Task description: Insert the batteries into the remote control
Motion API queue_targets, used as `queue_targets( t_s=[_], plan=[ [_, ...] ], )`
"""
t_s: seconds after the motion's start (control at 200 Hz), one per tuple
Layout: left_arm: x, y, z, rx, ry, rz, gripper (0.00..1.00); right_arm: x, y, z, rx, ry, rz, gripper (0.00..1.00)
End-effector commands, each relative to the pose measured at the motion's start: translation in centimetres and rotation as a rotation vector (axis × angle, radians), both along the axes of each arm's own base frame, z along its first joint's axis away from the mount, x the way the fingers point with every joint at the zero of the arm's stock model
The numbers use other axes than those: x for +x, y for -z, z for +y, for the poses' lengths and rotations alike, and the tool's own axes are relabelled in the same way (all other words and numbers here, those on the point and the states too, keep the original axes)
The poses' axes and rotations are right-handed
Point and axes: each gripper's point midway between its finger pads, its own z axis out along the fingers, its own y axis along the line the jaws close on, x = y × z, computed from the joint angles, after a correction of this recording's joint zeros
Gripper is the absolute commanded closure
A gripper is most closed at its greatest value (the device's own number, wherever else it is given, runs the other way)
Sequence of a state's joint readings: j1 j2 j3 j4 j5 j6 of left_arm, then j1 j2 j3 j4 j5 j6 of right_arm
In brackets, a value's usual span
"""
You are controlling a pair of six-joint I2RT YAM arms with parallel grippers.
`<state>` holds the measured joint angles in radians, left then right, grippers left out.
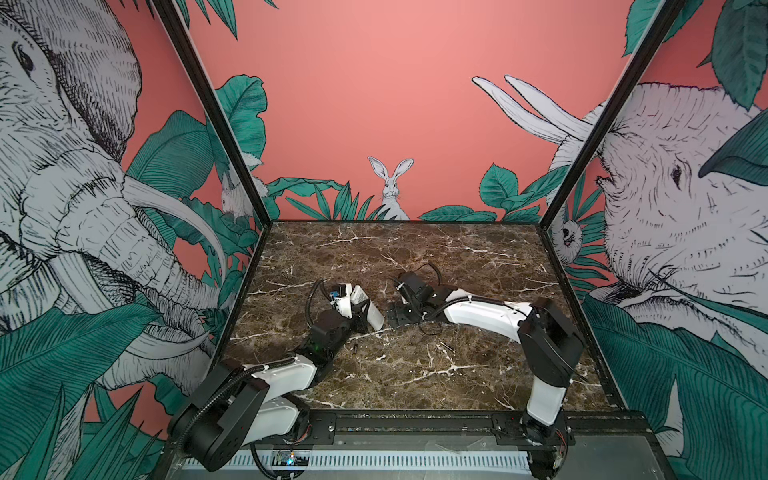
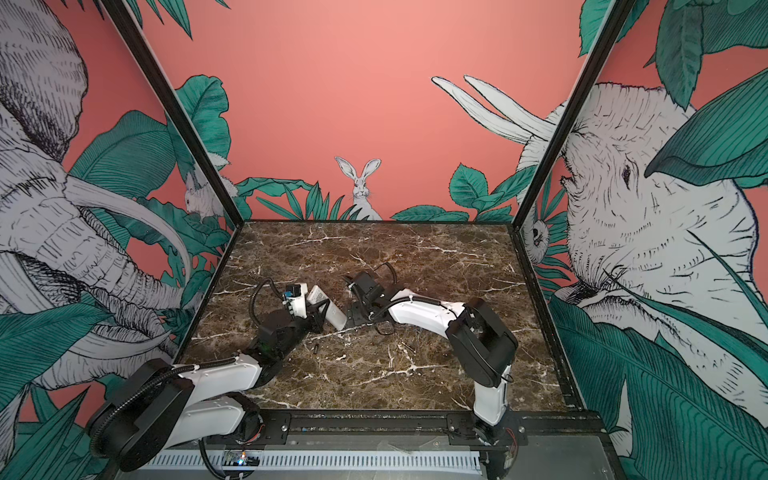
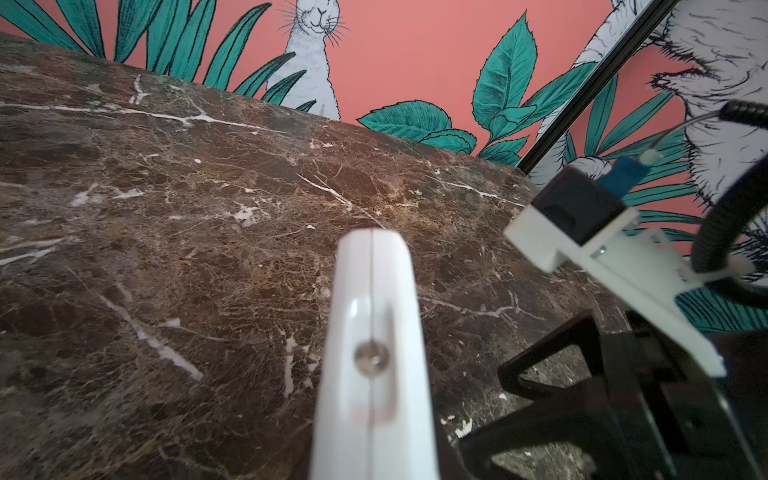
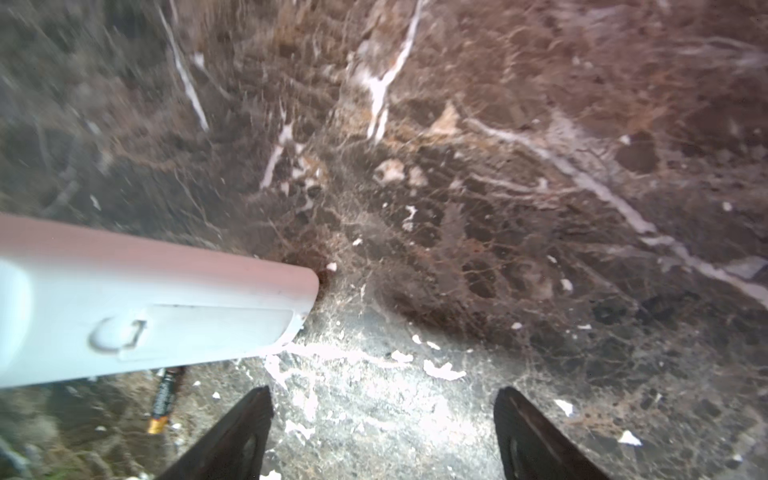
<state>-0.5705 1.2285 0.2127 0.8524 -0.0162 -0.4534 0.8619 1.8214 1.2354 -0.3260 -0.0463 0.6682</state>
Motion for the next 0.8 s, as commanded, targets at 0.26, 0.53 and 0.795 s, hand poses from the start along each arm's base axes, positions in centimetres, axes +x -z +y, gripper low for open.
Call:
queue_targets(
  t_s=[0.26,0.53,0.795],
  plan=[
    [-1.4,3.7,0.3,0.053,0.015,0.124,1.00,0.1,-2.4,5.7,0.408,-0.020,0.046,0.25],
    [-1.5,3.7,0.4,0.057,0.012,0.122,1.00,0.2,-1.4,6.5,0.458,-0.002,0.070,0.30],
    [-1.6,3.8,0.5,0.059,0.013,0.124,1.00,0.3,-0.2,7.3,0.490,0.005,0.106,0.30]
  ],
)
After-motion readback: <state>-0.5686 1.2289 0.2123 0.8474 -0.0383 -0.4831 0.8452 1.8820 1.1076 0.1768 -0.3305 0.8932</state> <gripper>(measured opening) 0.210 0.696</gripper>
